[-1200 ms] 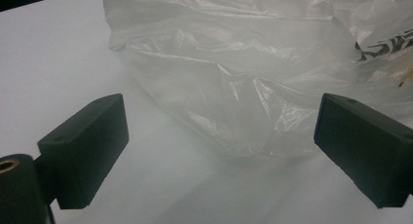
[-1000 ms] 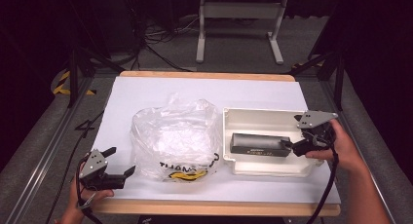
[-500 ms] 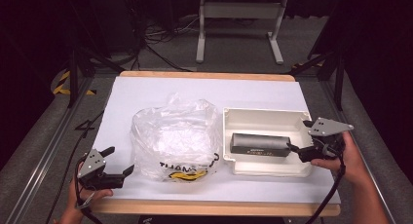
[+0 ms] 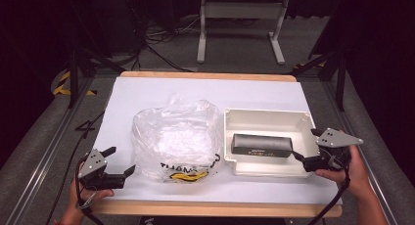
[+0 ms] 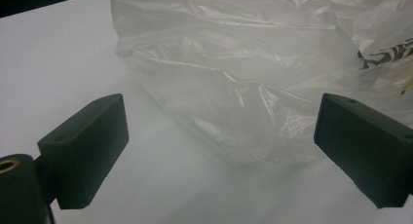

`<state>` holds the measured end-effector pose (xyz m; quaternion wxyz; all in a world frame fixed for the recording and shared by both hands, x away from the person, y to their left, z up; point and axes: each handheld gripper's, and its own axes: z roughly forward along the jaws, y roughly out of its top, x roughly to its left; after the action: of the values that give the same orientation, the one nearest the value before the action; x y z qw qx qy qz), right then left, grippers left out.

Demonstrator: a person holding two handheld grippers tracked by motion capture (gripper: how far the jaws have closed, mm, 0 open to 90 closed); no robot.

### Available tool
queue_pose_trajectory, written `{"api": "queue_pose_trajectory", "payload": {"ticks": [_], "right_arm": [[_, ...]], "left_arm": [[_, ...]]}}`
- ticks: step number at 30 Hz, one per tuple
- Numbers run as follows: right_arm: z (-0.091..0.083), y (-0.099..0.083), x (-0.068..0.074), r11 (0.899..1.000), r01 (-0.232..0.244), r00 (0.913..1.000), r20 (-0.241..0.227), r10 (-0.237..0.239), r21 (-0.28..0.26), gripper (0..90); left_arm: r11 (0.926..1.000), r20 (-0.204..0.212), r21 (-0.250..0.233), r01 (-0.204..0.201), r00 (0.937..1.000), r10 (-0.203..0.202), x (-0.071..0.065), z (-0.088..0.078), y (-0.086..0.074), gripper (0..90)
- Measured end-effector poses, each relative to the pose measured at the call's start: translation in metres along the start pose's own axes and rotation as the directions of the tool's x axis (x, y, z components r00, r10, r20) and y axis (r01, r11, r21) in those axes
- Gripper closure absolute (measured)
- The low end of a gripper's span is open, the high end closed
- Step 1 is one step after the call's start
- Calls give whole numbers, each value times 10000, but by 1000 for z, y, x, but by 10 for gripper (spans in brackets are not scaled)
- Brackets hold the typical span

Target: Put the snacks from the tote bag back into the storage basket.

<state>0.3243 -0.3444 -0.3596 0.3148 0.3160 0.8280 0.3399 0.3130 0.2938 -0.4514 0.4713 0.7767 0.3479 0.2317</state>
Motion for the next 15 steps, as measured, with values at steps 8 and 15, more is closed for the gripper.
{"api": "queue_pose_trajectory", "payload": {"ticks": [8,15], "right_arm": [[-9,-12,2,9985,-489,9983,290,496,-243,65],[-14,-22,0,9959,-821,9938,715,847,-392,63]], "left_arm": [[10000,7,-51,25,10000,-25,0,1,1,65],[10000,43,-80,52,10000,-51,0,1,1,65]]}}
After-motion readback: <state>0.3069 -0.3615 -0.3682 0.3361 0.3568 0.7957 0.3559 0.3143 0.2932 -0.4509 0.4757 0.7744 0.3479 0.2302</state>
